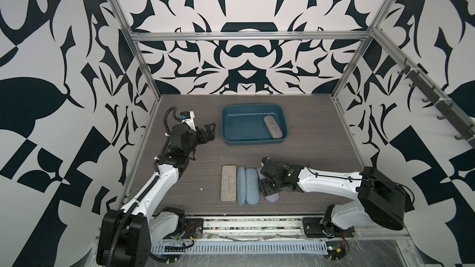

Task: Put the glasses cases into the storage boxes
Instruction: Pick up the glasses case at the center of the board.

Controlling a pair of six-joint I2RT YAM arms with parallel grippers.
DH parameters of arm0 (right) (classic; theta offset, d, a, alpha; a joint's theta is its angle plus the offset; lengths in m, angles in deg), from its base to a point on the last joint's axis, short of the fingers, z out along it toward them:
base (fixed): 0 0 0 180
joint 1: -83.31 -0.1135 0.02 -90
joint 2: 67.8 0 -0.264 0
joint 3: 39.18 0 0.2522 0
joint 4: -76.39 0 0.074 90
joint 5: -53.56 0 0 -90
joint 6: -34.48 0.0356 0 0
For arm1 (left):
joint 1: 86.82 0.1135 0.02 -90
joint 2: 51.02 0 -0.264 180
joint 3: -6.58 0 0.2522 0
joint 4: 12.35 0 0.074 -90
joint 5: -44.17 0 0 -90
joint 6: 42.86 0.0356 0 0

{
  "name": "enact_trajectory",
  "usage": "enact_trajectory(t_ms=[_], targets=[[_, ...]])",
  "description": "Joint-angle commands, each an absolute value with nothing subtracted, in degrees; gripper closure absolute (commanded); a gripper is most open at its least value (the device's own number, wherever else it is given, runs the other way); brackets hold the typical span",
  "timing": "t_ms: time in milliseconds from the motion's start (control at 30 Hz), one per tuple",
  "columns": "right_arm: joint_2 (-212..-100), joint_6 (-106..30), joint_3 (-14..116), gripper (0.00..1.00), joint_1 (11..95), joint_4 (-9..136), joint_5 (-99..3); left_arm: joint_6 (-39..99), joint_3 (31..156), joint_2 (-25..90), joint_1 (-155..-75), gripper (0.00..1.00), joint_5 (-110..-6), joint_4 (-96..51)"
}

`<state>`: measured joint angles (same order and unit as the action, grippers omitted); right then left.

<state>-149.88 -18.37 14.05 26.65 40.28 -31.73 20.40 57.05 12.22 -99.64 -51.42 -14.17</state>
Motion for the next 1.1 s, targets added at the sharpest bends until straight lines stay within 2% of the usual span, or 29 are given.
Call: enact_trajectory(t_ms=[0,100,300,367,533,733,933,1067], targets=[[-149.2,-17.4,13.9,0.21,26.4,40.2,-30.4,20.7,56.0,12.1,-99.8,0.01,-51.8,-13.7],[-150.0,-17.3,13.9,0.24,26.4,40.6,-30.1,20.7,56.0,12.2,-99.8,0.01,-51.8,-13.6],[-149.1,-17.0,14.3,0.38,26.4,39.8,-28.8,20.7,55.8,12.4,-99.8,0.01,-51.9,-13.6],[-147.5,-17.0,14.9,0.40,26.4,38.3,-28.3,20.6,55.8,12.5,-99.8,0.01,-51.8,-13.6],[-140.8,-18.2,17.8,0.42,26.4,32.6,-26.0,20.6,55.7,12.9,-99.8,0.01,-51.8,-13.2],[-135.5,-23.4,26.7,0.42,27.2,24.1,-18.4,20.6,55.8,13.7,-99.8,0.01,-51.9,-12.7],[-139.0,-31.9,38.0,0.42,33.8,24.0,-17.7,20.6,55.5,14.4,-99.8,0.01,-52.0,-12.1],[-144.5,-35.9,44.4,0.42,41.9,30.3,-22.4,20.2,55.3,15.0,-99.8,0.01,-52.6,-11.5]])
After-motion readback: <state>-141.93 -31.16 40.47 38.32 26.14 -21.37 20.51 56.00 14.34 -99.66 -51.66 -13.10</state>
